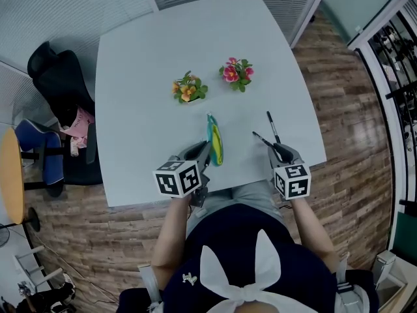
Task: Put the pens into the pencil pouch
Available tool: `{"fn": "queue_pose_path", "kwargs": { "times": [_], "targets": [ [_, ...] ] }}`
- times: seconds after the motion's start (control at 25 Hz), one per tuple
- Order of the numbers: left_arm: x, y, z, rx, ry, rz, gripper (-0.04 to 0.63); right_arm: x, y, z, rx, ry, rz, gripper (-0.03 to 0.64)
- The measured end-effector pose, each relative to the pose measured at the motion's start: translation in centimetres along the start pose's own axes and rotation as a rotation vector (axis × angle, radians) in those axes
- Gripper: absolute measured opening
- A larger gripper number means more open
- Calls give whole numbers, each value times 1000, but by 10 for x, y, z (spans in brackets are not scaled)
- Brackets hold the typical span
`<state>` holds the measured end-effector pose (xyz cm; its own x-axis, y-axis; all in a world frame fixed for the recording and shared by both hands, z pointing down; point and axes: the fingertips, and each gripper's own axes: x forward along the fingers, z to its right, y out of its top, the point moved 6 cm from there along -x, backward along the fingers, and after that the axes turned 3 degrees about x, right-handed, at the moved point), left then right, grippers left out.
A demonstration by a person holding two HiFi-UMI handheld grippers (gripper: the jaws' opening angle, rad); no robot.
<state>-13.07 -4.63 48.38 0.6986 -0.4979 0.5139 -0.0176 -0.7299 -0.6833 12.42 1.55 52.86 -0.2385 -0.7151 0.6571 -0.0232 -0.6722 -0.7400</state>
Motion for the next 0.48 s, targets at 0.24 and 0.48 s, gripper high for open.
{"fn": "queue_pose_path", "kwargs": {
  "times": [0.24, 0.48],
  "targets": [
    [-3, -2, -1, -7, 5, 8, 32, -8, 22, -6, 5, 24, 16, 60],
    [-5, -1, 0, -13, 15, 13, 32, -17, 41, -9, 1, 46, 37, 60]
  ]
}}
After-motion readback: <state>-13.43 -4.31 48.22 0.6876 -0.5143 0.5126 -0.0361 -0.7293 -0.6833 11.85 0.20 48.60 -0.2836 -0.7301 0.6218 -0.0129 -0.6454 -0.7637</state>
